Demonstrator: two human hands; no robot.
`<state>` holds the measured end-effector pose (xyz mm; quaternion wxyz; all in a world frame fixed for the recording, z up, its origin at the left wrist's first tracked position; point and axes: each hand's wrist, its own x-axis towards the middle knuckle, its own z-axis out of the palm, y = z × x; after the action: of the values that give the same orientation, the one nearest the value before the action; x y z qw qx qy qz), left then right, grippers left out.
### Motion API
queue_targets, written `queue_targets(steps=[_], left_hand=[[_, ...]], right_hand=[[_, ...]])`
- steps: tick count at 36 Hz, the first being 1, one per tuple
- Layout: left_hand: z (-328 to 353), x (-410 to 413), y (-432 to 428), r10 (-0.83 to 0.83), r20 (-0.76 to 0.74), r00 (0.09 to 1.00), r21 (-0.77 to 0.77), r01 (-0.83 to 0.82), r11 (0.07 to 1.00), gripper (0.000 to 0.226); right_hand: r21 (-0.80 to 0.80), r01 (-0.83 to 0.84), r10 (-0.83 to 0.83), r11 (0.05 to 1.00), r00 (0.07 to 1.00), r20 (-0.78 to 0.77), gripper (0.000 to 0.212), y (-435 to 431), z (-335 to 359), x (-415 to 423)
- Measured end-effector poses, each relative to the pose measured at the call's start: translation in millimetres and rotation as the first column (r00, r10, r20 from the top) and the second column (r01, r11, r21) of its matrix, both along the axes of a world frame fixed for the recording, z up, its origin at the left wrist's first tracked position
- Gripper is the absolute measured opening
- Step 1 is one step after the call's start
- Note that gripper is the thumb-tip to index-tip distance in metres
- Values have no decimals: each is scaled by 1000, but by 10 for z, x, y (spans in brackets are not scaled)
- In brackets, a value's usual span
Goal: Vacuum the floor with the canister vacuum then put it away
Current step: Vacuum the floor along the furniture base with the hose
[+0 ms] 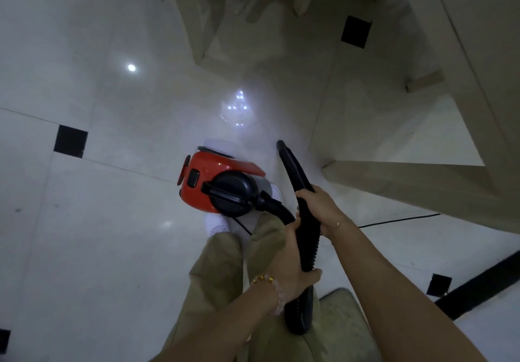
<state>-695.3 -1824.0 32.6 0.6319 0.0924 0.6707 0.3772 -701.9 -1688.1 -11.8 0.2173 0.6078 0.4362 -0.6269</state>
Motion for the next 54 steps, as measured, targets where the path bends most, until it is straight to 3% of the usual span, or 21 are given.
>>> queue_targets(steps=[8,19,23,31,42,46,54], left_hand=[[48,-89,-5,9,-40,999,20,-8,1000,87],[50,-90,-108,76,13,997,30,-76,997,94],[45,-76,-105,146,-1,989,35,-146,989,94],[-37,-167,-87,196,13,981,19,-196,980,96],[-6,-224,-10,168,15,986,13,-168,986,92],[-25,-202,-13,111,19,994,15,-112,994,94],[-53,-233,-42,-119,31,992,51,117,992,96]], right_hand=[[43,-13,13,999,1000,-3,8,2,55,-59],[13,-40,41,999,999,-27,8,-103,91,-155],[-30,-80,78,996,996,-50,26,-112,69,-246],[22,-163,164,986,984,-66,35,-133,-50,-432],[5,-148,148,989,988,-42,22,-28,-116,-418],[78,-80,83,994,996,-33,5,-31,-143,-292],[90,194,-199,977,978,57,6,-28,-252,102]])
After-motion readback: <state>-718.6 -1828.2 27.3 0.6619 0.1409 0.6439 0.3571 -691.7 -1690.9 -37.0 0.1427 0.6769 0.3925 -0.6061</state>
